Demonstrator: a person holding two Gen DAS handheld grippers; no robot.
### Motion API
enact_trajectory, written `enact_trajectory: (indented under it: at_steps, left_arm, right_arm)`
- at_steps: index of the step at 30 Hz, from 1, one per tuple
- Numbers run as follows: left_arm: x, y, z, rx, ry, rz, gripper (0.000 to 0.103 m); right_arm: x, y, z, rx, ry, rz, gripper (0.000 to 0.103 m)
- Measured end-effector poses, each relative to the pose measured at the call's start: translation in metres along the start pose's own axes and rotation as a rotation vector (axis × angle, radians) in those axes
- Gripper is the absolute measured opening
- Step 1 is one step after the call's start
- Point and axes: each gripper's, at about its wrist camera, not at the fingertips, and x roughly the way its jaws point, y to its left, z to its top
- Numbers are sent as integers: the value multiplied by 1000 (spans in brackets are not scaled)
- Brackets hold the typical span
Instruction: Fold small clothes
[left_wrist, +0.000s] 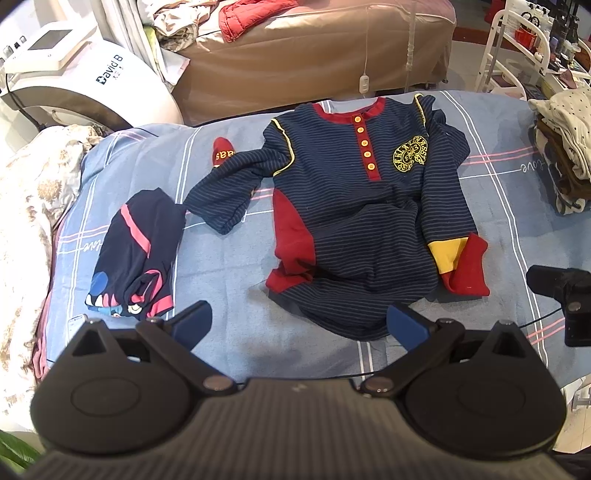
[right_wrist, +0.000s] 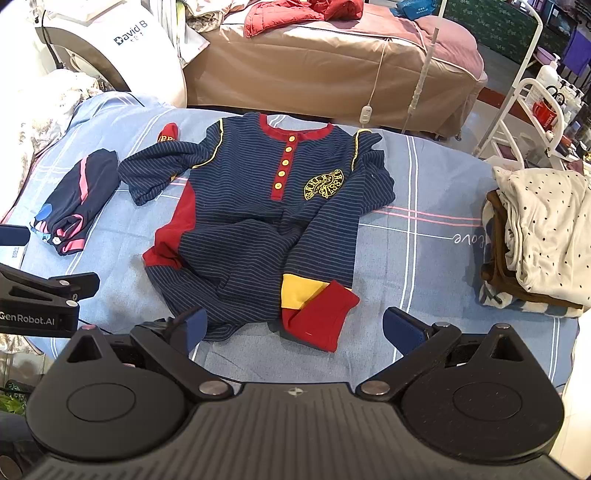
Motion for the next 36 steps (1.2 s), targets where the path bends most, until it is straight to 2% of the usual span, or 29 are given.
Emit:
enact_trajectory:
  at_steps: [36]
  left_arm:
    - [5, 8, -3, -29, 8, 18, 103]
  right_arm:
    - [0, -2, -1, 8, 5, 4, 103]
